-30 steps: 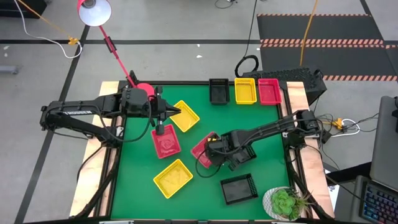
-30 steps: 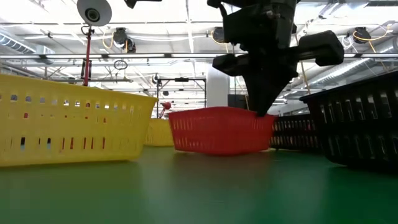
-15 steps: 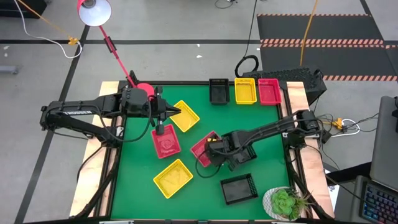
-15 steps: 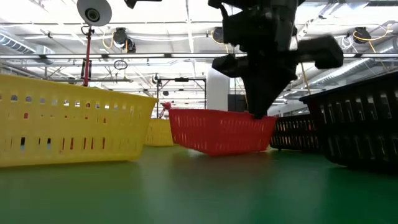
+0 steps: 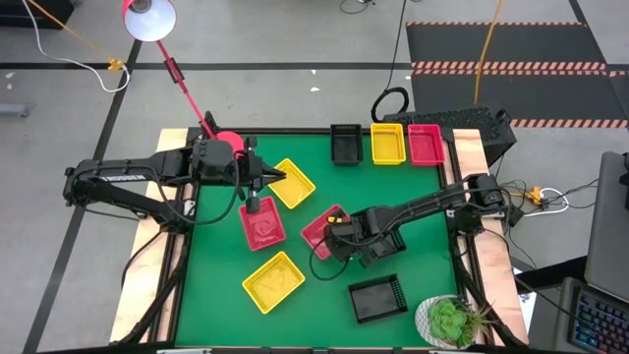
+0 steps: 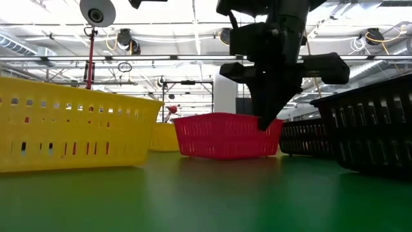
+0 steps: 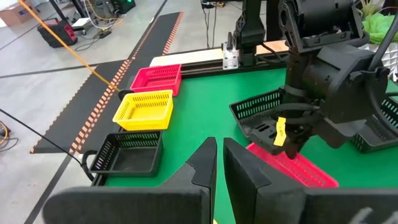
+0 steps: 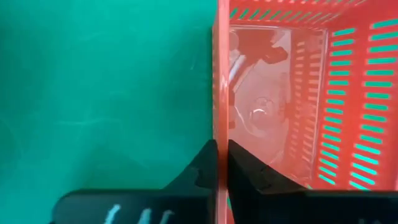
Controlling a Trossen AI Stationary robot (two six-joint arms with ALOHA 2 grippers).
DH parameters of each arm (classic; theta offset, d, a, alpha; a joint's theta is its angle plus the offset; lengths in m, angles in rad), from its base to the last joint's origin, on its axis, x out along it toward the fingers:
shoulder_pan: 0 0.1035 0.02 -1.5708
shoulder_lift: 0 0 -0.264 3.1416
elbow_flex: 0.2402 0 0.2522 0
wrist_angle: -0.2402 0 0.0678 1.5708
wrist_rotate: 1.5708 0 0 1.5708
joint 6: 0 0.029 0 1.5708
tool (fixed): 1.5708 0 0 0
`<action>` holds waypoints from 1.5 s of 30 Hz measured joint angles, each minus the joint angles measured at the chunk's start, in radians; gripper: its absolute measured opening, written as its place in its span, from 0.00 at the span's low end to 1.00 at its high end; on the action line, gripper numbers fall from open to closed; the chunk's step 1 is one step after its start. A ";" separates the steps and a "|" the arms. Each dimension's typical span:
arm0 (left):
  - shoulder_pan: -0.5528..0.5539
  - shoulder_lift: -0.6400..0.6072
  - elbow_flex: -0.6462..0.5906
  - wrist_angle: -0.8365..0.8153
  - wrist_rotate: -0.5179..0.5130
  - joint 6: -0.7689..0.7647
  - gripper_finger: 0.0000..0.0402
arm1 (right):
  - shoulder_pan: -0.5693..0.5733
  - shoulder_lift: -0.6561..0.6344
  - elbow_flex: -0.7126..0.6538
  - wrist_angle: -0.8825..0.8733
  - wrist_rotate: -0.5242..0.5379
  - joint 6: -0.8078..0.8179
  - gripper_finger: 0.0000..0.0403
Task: Stack baskets by color
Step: Stack the bottom right red bin on the top red bin
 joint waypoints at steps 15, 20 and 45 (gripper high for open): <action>0.000 0.000 0.000 0.000 0.000 0.001 0.08 | -0.004 -0.098 0.000 0.075 0.077 0.113 0.02; 0.000 0.000 0.000 0.004 0.000 0.001 0.08 | -0.004 -0.181 0.002 0.101 0.079 0.231 0.02; 0.000 0.000 0.000 0.026 0.000 0.000 0.08 | -0.155 -0.504 0.003 -0.138 0.157 0.836 0.01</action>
